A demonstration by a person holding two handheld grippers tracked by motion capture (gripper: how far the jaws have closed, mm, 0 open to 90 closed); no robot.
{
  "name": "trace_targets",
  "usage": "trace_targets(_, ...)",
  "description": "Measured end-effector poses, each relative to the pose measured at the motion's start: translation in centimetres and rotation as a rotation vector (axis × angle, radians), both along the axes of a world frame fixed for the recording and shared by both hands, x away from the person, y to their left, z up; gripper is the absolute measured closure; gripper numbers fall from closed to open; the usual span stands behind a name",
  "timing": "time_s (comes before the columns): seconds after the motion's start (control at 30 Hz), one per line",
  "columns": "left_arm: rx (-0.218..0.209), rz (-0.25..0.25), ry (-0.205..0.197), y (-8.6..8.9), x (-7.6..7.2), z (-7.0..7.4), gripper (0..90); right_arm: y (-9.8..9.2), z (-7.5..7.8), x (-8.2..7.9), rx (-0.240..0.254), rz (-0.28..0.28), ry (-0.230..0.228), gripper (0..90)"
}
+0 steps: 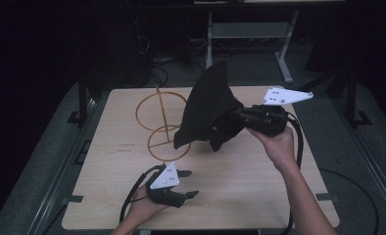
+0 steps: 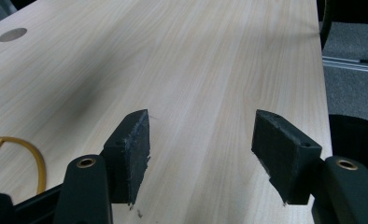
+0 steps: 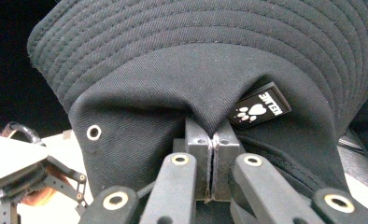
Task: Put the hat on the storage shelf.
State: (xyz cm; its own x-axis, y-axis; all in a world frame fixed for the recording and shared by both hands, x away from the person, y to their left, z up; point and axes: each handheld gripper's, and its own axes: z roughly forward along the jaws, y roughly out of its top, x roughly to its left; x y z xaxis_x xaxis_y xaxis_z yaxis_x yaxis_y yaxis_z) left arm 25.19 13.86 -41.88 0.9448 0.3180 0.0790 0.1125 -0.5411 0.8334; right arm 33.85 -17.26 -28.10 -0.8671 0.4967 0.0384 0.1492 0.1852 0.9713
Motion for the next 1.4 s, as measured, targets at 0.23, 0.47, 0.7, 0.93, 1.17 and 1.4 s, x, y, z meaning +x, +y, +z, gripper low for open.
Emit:
trace_targets(0.23,0.004,-0.009,0.004,-0.3,-0.1,-0.3,36.0,1.5,0.7,0.8,-0.001,0.025,-0.003,88.7)
trace_targets(0.47,-0.004,-0.005,0.009,-0.2,0.0,-0.3,35.8,2.7,1.5,1.3,-0.007,0.05,-0.009,88.7)
trace_targets(0.7,-0.006,-0.01,-0.01,0.1,0.2,-0.2,35.7,4.0,2.4,2.0,-0.007,0.072,-0.017,88.7)
trace_targets(0.93,-0.007,-0.008,-0.015,0.2,0.3,-0.1,35.7,5.3,3.3,2.6,-0.019,0.089,-0.026,88.7)
trace_targets(1.17,-0.013,-0.009,-0.013,0.1,0.4,-0.1,35.7,6.8,4.3,3.3,-0.043,0.102,-0.031,88.7)
trace_targets(1.4,-0.021,-0.009,-0.006,0.0,0.3,-0.1,35.7,8.0,5.4,4.3,-0.066,0.111,-0.022,88.6)
